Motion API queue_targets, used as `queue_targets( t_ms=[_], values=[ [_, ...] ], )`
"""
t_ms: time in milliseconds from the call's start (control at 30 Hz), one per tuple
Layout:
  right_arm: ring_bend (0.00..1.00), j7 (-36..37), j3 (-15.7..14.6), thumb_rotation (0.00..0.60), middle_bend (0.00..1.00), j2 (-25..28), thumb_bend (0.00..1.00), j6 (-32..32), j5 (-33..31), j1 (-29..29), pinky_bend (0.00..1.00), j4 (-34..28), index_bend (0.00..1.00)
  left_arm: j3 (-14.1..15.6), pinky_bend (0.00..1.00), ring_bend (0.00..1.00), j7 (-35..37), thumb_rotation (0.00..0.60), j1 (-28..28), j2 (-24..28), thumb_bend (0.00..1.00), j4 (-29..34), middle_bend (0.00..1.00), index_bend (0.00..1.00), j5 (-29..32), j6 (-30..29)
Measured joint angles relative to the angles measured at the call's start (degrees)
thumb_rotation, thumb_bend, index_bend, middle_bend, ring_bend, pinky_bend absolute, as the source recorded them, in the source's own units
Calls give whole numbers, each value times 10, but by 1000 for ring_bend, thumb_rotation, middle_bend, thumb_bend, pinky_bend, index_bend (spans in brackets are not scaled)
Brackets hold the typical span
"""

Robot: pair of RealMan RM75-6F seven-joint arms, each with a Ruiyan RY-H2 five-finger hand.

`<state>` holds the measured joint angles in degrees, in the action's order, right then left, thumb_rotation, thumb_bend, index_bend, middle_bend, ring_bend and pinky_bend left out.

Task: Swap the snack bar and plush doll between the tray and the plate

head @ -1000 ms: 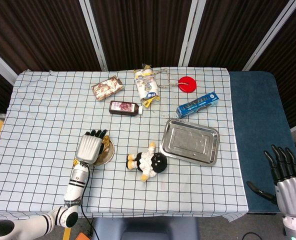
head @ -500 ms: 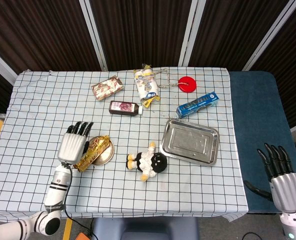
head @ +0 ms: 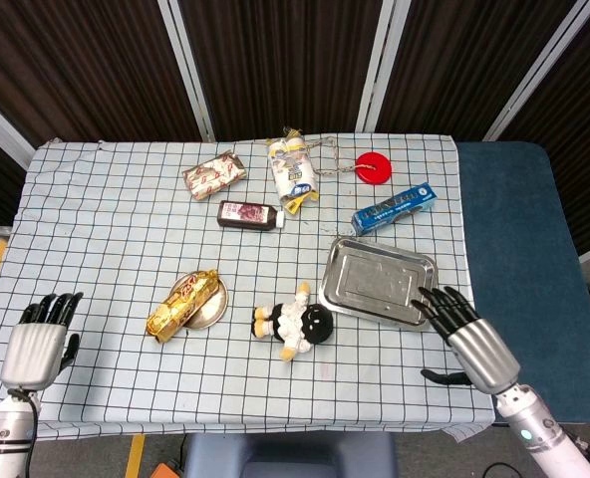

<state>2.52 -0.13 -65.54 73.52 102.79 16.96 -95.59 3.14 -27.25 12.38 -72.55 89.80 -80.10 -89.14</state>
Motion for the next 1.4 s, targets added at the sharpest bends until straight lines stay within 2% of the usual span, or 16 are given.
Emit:
queue_targets(
  t_ms=[100, 200, 367, 500, 700, 833, 1167, 1200, 1267, 1300, 1367, 1400],
  values=[
    [0, -13, 9, 600, 0, 16, 78, -86, -34, 49, 33, -51, 0, 6, 262, 156, 9, 600, -10, -1, 480, -12, 179, 160, -8, -6],
    [0, -32, 25, 600, 0, 17, 79, -135, -78, 85, 33, -76, 0, 7, 260, 156, 14, 600, -17, -2, 481, -21, 179, 161, -8, -6],
    [0, -100, 60, 600, 0, -17, 79, -219, -176, 140, 33, -76, 0, -4, 260, 156, 51, 600, -31, -8, 478, -40, 179, 168, 4, -6],
    [0, -182, 84, 600, 0, -61, 78, -272, -285, 195, 33, -67, 0, -16, 256, 156, 63, 600, -41, -6, 477, -51, 180, 171, 9, -3],
    [0, -268, 103, 600, 0, -136, 77, -320, -425, 279, 33, -32, 0, -24, 249, 156, 65, 600, -46, -3, 479, -50, 181, 172, 7, 1],
    [0, -295, 105, 600, 0, -175, 77, -335, -484, 324, 33, -5, 0, -29, 248, 156, 68, 600, -48, -1, 479, -48, 183, 174, 2, 2],
    [0, -346, 80, 600, 0, -251, 77, -337, -594, 390, 33, 73, 15, -38, 247, 156, 78, 600, -54, 4, 479, -43, 187, 178, -4, 6],
    [2, -348, 77, 600, 2, -261, 77, -337, -605, 396, 33, 85, 36, -39, 247, 155, 79, 600, -55, 5, 478, -42, 188, 180, -5, 6],
    [61, -350, 73, 600, 78, -275, 78, -336, -613, 403, 33, 103, 132, -40, 248, 156, 82, 600, -56, 5, 478, -42, 190, 184, -6, 6],
    [111, -350, 71, 600, 135, -284, 79, -333, -613, 405, 44, 114, 191, -41, 247, 156, 83, 600, -56, 6, 478, -42, 190, 184, -7, 7],
    [284, -348, 69, 600, 290, -294, 100, -323, -605, 406, 109, 125, 397, -42, 247, 156, 86, 600, -57, 7, 479, -41, 191, 184, -6, 9],
    [338, -344, 69, 600, 336, -299, 113, -314, -595, 405, 138, 129, 465, -43, 247, 156, 88, 600, -58, 7, 479, -41, 191, 184, -6, 11]
  ],
)
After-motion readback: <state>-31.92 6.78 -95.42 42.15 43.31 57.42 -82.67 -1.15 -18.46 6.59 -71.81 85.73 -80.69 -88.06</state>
